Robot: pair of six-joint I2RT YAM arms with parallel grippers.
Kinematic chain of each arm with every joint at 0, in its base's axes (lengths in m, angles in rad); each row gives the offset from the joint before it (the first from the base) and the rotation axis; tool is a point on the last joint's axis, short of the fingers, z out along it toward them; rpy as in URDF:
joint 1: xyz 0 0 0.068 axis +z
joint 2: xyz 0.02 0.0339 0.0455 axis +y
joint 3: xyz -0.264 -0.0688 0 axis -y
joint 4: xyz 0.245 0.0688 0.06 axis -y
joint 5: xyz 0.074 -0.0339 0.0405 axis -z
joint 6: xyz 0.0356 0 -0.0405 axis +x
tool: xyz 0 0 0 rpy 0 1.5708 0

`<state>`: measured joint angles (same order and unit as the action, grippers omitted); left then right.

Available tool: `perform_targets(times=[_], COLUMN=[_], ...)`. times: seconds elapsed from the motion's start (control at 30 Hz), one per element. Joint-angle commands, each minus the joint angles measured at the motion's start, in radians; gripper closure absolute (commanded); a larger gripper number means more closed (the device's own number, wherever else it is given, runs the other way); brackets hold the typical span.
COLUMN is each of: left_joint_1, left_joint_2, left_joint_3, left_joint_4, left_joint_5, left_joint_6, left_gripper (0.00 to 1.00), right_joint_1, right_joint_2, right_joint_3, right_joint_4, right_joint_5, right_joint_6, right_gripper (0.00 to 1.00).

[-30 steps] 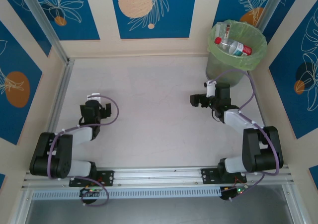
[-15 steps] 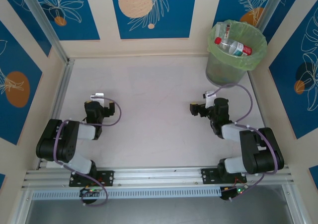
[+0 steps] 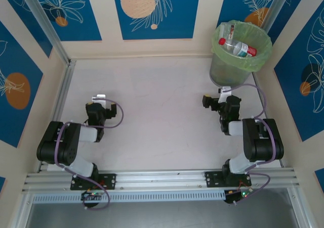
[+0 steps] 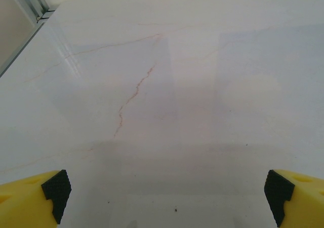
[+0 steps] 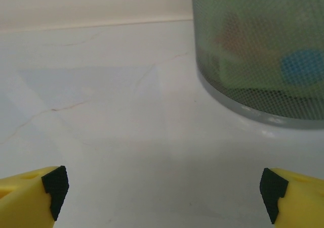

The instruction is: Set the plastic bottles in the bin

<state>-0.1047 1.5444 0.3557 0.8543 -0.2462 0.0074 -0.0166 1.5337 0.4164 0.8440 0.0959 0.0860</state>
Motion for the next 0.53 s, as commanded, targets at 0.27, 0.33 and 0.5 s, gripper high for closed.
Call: perform_targets(times=[0.27, 0.33, 0.5], left_joint_1=[0.007, 0.007, 0.007], left_joint_2=[-0.008, -0.008, -0.009], left_joint_3=[0.02, 0.025, 0.025], left_joint_4=[0.028, 0.02, 0.02], left_joint_5=[0.008, 0.012, 0.036], left_joint_6=[0.0, 0.004, 0.011], left_gripper=[0.0, 0.0, 0.0], right_joint_1=[-0.028, -0.019, -0.014], right_joint_2=[-0.01, -0.01, -0.011], right_joint_3=[-0.018, -0.016, -0.018], right_joint_4=[0.001, -0.002, -0.003], right_joint_5=[-0.218, -0.201, -0.191], right_joint_6=[-0.012, -0.015, -0.016], right_gripper=[0.01, 0.01, 0.01])
